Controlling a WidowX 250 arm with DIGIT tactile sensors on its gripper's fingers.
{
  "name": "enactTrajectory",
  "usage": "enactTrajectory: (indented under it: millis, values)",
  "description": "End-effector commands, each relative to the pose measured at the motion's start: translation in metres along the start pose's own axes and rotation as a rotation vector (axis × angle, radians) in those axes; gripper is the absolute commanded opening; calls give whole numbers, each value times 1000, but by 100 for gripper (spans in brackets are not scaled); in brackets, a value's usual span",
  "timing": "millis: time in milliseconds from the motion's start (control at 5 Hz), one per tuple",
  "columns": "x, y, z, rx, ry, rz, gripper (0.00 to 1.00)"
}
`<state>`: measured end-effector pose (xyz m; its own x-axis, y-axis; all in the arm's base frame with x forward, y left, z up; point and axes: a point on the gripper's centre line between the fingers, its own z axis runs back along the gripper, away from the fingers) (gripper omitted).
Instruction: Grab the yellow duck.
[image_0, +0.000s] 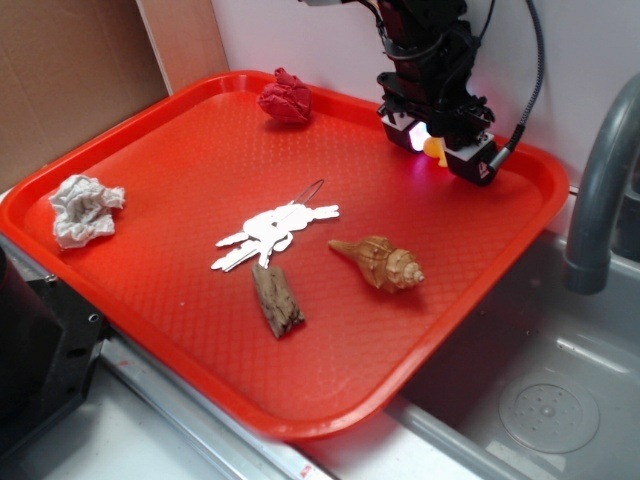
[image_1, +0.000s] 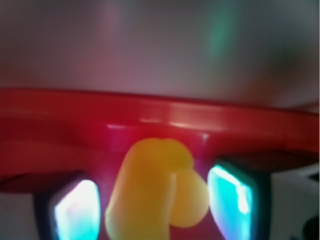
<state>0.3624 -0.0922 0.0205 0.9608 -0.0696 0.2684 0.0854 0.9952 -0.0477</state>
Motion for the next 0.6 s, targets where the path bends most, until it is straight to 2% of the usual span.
enactTrajectory:
  millis: [0,200,400]
  values:
    - [0,-14,31,12,-78,51,0]
    - [-31,3,94,-27,-19,224,0]
    - [-60,22,151,-32,61,455,0]
